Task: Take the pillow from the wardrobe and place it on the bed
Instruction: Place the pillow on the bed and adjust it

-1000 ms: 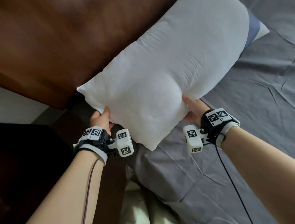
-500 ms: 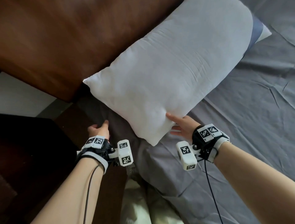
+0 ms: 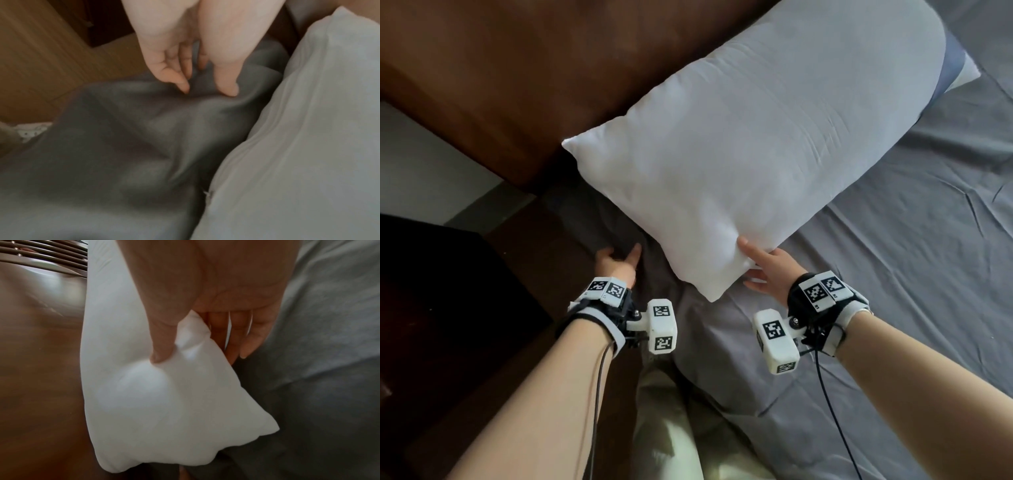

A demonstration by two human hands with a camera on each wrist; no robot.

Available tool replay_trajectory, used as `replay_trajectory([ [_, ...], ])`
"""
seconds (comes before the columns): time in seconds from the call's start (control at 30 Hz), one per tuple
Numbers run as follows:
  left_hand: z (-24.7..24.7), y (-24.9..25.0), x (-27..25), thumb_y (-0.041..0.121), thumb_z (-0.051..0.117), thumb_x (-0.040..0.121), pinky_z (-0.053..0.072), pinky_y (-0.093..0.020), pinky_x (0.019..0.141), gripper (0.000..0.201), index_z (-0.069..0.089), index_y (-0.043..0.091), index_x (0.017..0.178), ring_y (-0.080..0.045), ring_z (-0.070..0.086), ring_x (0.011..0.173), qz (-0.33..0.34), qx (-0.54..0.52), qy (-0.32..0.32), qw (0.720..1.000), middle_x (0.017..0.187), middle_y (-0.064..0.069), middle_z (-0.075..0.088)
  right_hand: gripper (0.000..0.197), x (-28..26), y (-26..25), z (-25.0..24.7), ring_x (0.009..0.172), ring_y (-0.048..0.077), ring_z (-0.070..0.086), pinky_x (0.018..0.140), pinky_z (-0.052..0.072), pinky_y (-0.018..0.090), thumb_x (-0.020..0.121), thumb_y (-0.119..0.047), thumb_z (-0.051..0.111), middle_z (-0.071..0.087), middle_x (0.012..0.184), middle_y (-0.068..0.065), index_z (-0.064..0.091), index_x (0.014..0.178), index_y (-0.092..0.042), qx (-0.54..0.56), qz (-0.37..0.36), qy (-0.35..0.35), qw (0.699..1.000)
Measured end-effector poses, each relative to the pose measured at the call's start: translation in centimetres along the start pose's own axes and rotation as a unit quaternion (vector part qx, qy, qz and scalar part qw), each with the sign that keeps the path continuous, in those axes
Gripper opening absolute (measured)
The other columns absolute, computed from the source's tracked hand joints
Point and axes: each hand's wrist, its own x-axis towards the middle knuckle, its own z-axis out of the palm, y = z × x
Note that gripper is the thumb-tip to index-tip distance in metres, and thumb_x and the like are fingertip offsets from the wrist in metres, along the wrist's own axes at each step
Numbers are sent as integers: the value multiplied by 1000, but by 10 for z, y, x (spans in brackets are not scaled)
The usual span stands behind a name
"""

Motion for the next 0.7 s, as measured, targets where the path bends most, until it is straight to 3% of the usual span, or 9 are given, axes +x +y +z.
replay_trajectory([
  [0.07, 1, 2, -1, 30, 70, 83, 51, -29, 62, 28, 52, 10, 92, -16, 61, 65, 9, 8, -16, 1000, 85, -9, 63, 34, 1, 2, 3, 100, 19, 64, 80, 51, 31, 81, -49, 63, 68, 107, 2, 61, 102, -23, -7, 0, 2, 1000],
  [0.13, 0, 1, 4, 24, 69, 85, 45, -22, 49, 29, 47, 11, 71, -5, 58, 46, 21, 19, -9, 1000, 71, -6, 59, 32, 3, 3, 5, 103, 22, 63, 84, 50, 34, 81, -49, 63, 67, 114, 5, 60, 100, -24, -11, -1, 8, 1000],
  [0.23, -6, -2, 11, 17, 68, 86, 43, -19, 43, 19, 52, 9, 78, 6, 52, 28, 57, 14, 15, 998, 49, 2, 57, 39, 4, 5, 6, 105, 23, 63, 83, 51, 33, 80, -50, 63, 67, 116, 6, 60, 106, -22, -14, -6, 11, 1000],
  [0.33, -18, -5, 13, 15, 66, 86, 46, -18, 41, 23, 50, 13, 70, 7, 52, 29, 67, -4, 38, 997, 59, -1, 55, 46, 2, 8, 5, 105, 22, 63, 78, 51, 32, 80, -52, 62, 67, 115, 3, 57, 114, -22, -17, -15, 11, 1000],
  [0.47, -37, 0, 16, 13, 64, 88, 43, -8, 35, 28, 47, 18, 67, 7, 56, 33, 88, -42, 60, 993, 66, -2, 56, 42, -4, 9, 8, 98, 18, 64, 84, 50, 33, 81, -52, 61, 68, 106, -1, 58, 112, -23, -27, -22, 5, 999],
  [0.6, -38, 8, 24, 9, 62, 89, 47, -10, 36, 30, 46, 15, 65, 4, 56, 31, 73, -76, 69, 992, 65, -6, 55, 40, -11, 14, 14, 100, 14, 63, 79, 50, 30, 85, -48, 58, 67, 110, -4, 57, 116, -23, -64, -24, -39, 997],
  [0.7, -31, 1, 19, 7, 59, 92, 54, -16, 44, 28, 47, 14, 67, -2, 63, 39, 45, -91, 32, 994, 69, -8, 55, 40, -10, 22, 14, 103, 16, 63, 82, 51, 33, 86, -49, 57, 66, 111, -4, 56, 117, -23, -68, -39, -23, 997],
])
